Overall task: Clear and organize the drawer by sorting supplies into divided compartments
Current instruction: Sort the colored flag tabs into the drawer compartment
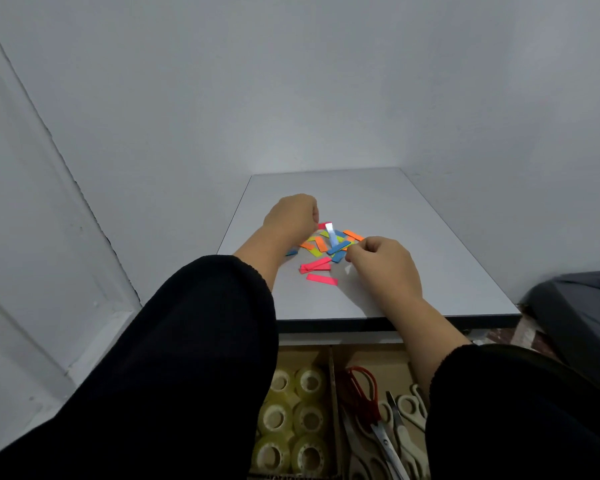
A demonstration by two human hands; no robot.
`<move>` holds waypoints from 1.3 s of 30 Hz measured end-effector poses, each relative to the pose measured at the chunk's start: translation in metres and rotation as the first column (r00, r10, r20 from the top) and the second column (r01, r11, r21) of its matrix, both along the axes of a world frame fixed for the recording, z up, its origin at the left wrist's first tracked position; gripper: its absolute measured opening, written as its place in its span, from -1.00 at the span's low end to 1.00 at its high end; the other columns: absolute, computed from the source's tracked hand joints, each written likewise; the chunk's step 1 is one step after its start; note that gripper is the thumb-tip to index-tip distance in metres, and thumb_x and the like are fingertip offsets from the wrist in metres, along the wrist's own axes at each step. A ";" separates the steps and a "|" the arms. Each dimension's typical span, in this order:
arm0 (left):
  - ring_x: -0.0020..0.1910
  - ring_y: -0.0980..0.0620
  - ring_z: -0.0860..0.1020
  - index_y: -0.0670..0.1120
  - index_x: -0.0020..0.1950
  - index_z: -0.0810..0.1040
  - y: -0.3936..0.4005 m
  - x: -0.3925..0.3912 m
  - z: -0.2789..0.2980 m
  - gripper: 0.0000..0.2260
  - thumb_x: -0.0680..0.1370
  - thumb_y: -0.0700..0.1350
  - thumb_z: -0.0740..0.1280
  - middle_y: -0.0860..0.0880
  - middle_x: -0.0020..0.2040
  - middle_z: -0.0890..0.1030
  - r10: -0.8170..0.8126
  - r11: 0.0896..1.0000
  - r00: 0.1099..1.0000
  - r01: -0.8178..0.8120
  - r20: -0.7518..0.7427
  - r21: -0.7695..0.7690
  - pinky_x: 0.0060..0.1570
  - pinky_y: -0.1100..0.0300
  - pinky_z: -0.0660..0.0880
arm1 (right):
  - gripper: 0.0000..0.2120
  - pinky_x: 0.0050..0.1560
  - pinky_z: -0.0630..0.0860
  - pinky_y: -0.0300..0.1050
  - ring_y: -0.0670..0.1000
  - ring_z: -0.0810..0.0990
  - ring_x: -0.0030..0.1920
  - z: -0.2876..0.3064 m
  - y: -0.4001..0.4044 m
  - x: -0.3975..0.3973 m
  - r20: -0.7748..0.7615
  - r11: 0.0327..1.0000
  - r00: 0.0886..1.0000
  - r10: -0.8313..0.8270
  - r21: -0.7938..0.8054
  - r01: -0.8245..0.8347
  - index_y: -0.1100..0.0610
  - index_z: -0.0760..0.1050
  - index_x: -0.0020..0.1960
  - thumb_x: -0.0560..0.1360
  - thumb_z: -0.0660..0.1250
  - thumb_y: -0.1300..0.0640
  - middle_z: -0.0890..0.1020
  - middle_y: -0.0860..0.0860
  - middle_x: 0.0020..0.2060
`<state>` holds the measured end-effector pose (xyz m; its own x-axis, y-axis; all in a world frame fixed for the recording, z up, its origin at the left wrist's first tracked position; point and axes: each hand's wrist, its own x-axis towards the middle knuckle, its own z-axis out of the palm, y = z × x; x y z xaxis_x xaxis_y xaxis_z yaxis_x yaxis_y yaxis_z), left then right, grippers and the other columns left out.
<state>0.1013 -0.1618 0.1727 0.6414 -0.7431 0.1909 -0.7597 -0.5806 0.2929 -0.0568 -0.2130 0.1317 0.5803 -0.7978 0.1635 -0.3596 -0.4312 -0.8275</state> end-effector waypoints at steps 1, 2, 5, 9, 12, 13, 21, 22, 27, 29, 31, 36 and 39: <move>0.07 -0.10 0.53 -0.06 -0.08 0.53 0.004 0.001 0.002 -0.88 0.50 -0.27 0.26 -0.08 0.05 0.60 0.010 1.000 1.000 -0.011 -0.021 -0.027 -0.01 0.10 0.46 | -0.82 -0.38 0.29 -0.19 -0.06 0.45 -0.30 -0.002 -0.001 0.001 0.005 1.000 1.000 -0.010 -0.002 0.010 0.13 0.57 -0.19 0.48 0.23 0.09 0.55 -0.02 -0.32; 0.06 -0.08 0.54 -0.06 -0.08 0.53 0.008 0.001 0.004 -0.88 0.51 -0.27 0.27 -0.07 0.05 0.60 0.013 0.999 0.999 -0.015 -0.041 -0.051 -0.03 0.11 0.45 | -0.82 -0.37 0.30 -0.20 -0.07 0.46 -0.28 -0.003 -0.003 0.001 0.008 1.000 1.000 -0.021 -0.006 0.021 0.12 0.56 -0.17 0.50 0.22 0.09 0.56 -0.01 -0.28; 0.07 -0.07 0.54 -0.10 0.05 0.61 0.020 0.000 0.005 -0.84 0.53 -0.24 0.29 -0.06 0.08 0.60 0.026 0.997 0.998 -0.030 -0.057 -0.071 -0.01 0.12 0.47 | -0.80 -0.29 0.33 -0.19 -0.06 0.45 -0.17 -0.004 -0.006 0.003 0.026 0.997 0.997 -0.074 -0.016 0.074 0.12 0.54 0.02 0.58 0.15 0.11 0.54 -0.02 -0.13; 0.04 -0.04 0.56 -0.13 0.06 0.64 0.034 -0.008 0.001 -0.84 0.55 -0.21 0.29 -0.06 0.04 0.63 0.024 0.994 0.991 -0.037 -0.130 -0.099 0.05 0.09 0.50 | -0.77 -0.13 0.32 -0.16 -0.04 0.43 -0.06 -0.006 -0.007 0.005 0.075 0.992 0.989 -0.127 0.009 0.127 0.13 0.49 0.16 0.63 0.10 0.13 0.50 -0.03 -0.06; -0.06 0.02 0.55 -0.18 -0.05 0.64 0.043 -0.019 -0.007 -0.90 0.54 -0.22 0.32 -0.03 -0.07 0.63 -0.038 0.988 0.967 -0.002 -0.251 -0.156 -0.02 0.13 0.48 | -0.78 -0.15 0.33 -0.17 -0.04 0.44 -0.06 -0.006 -0.007 0.004 0.070 0.993 0.990 -0.120 -0.001 0.121 0.12 0.49 0.15 0.63 0.11 0.12 0.51 -0.02 -0.05; -0.06 0.03 0.55 -0.18 -0.08 0.64 0.046 -0.022 -0.011 -0.91 0.53 -0.21 0.33 -0.02 -0.09 0.63 -0.049 0.985 0.961 0.002 -0.271 -0.171 0.00 0.12 0.49 | -0.78 -0.19 0.32 -0.17 -0.04 0.44 -0.07 -0.006 -0.007 0.004 0.064 0.994 0.992 -0.108 -0.004 0.109 0.12 0.50 0.13 0.63 0.12 0.12 0.50 -0.03 -0.07; -0.02 0.05 0.53 -0.09 0.07 0.65 0.060 -0.032 -0.033 -0.81 0.55 -0.03 0.36 0.01 -0.01 0.62 -0.080 0.986 0.965 0.039 -0.249 -0.165 0.02 0.10 0.50 | -0.85 -0.33 0.33 -0.19 -0.02 0.53 -0.15 -0.001 -0.001 0.003 -0.050 0.999 0.998 0.048 -0.022 -0.049 0.00 0.62 -0.19 0.46 0.28 0.06 0.62 -0.07 -0.20; -0.04 0.05 0.53 -0.08 0.05 0.65 0.061 -0.033 -0.033 -0.82 0.55 -0.02 0.36 0.02 -0.04 0.62 -0.080 0.985 0.965 0.039 -0.249 -0.165 -0.02 0.11 0.51 | -0.85 -0.33 0.32 -0.19 -0.03 0.53 -0.14 -0.001 0.000 0.002 -0.049 0.998 0.997 0.056 -0.024 -0.057 0.00 0.62 -0.19 0.46 0.29 0.06 0.62 -0.08 -0.20; -0.14 0.11 0.48 -0.10 -0.05 0.57 0.063 -0.035 -0.037 -0.94 0.55 -0.12 0.35 0.02 -0.12 0.55 -0.086 0.966 0.945 0.002 -0.315 -0.259 -0.22 0.25 0.43 | -0.88 -0.32 0.33 -0.20 -0.03 0.54 -0.10 0.001 0.001 0.000 -0.058 0.995 0.995 0.084 -0.054 -0.087 -0.04 0.62 -0.19 0.47 0.33 0.01 0.61 -0.10 -0.18; -0.15 0.08 0.49 -0.11 -0.06 0.54 0.068 -0.036 -0.040 -0.96 0.57 -0.16 0.32 -0.01 -0.14 0.54 -0.112 0.933 0.914 -0.038 -0.389 -0.358 -0.18 0.24 0.45 | -0.93 -0.27 0.36 -0.21 -0.08 0.53 -0.09 0.001 0.002 0.000 -0.084 0.984 0.987 0.136 -0.100 -0.144 -0.12 0.61 -0.12 0.47 0.36 -0.07 0.60 -0.14 -0.13; -0.20 0.12 0.49 -0.12 -0.04 0.55 0.073 -0.036 -0.042 -0.96 0.58 -0.18 0.31 0.01 -0.17 0.54 -0.131 0.897 0.894 -0.077 -0.428 -0.435 -0.21 0.33 0.45 | -0.78 -0.20 0.38 -0.21 -0.11 0.50 -0.05 0.002 0.004 0.000 -0.171 0.959 0.965 0.199 -0.169 -0.228 -0.20 0.59 0.05 0.42 0.38 -0.17 0.54 -0.17 -0.06; -0.15 0.13 0.53 -0.12 -0.01 0.58 0.078 -0.036 -0.048 -0.94 0.56 -0.15 0.34 0.02 -0.12 0.58 -0.130 0.866 0.891 -0.112 -0.434 -0.488 -0.17 0.34 0.47 | -0.57 0.07 0.45 -0.12 -0.06 0.45 0.21 0.002 0.007 0.003 -0.413 0.889 0.891 0.189 -0.314 -0.334 -0.24 0.50 0.23 0.42 0.29 -0.34 0.44 -0.14 0.23; -0.09 0.10 0.52 -0.11 0.01 0.59 0.079 -0.035 -0.050 -0.91 0.56 -0.12 0.35 0.01 -0.07 0.58 -0.085 0.861 0.900 -0.150 -0.429 -0.485 -0.13 0.27 0.47 | -0.75 -0.01 0.46 -0.13 -0.07 0.47 0.15 0.001 0.008 0.004 -0.405 0.881 0.895 0.189 -0.333 -0.337 -0.24 0.58 0.03 0.44 0.30 -0.30 0.47 -0.13 0.18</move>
<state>0.0659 -0.0830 0.1222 0.7666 -0.5990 0.2312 -0.4762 -0.2889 0.8305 -0.0527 -0.2054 0.1323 0.8361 -0.5216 0.1701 -0.4191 -0.8073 -0.4155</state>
